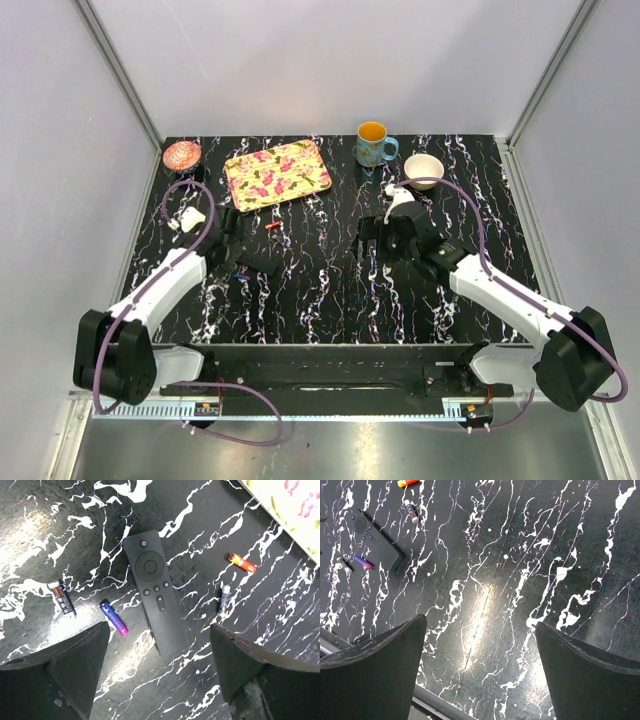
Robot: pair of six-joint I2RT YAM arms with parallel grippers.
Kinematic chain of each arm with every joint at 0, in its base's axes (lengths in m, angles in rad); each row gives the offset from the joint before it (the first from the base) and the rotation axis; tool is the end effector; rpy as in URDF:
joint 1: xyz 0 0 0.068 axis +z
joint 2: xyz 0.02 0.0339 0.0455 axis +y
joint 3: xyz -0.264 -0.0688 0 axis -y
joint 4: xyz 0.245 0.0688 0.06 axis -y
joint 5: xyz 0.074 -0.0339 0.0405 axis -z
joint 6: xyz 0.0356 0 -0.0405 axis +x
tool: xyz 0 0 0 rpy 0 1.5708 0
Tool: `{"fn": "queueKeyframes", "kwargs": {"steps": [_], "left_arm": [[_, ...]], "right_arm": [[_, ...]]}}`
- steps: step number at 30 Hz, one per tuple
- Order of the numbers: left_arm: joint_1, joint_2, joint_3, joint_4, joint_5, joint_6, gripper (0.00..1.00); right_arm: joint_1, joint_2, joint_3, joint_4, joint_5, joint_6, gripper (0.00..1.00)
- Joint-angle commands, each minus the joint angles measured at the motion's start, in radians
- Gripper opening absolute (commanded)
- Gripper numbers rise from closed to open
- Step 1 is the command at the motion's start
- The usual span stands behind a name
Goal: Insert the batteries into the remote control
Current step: Pick up the remote control from the center of the board.
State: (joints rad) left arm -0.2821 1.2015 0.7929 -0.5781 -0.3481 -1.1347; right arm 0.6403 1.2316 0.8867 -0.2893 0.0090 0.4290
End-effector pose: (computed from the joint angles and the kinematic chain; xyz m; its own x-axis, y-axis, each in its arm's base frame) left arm 0.2268 -0.0531 0.2278 -0.4119 -0.7677 -0.4909 -0.6920 0.6140 -0.3796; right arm 0.2178 0.1618 0.2711 -0.6782 0.0134 -0.7348 -0.3403 0.8804 0.3302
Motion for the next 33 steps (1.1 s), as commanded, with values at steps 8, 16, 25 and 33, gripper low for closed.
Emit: {"fn": "queueKeyframes", "kwargs": {"steps": [8, 16, 25, 33], "left_arm": [[0.003, 0.256, 0.178, -0.028, -0.078, -0.155, 0.83], [0.052, 0.354, 0.152, 0.057, 0.003, -0.109, 0.76], [0.069, 0.432, 0.15, 0.092, 0.009, -0.109, 0.75], [0.07, 0.523, 0.195, 0.067, 0.009, -0.092, 0.73]], "right_arm": [[0.001, -0.073, -0.014, 0.03, -0.084, 0.04, 1.0], [0.001, -0.133, -0.014, 0.004, -0.106, 0.05, 1.0], [0.001, -0.13, -0.022, 0.001, -0.118, 0.063, 1.0], [0.001, -0.139, -0.029, -0.004, -0.112, 0.07, 1.0]]}}
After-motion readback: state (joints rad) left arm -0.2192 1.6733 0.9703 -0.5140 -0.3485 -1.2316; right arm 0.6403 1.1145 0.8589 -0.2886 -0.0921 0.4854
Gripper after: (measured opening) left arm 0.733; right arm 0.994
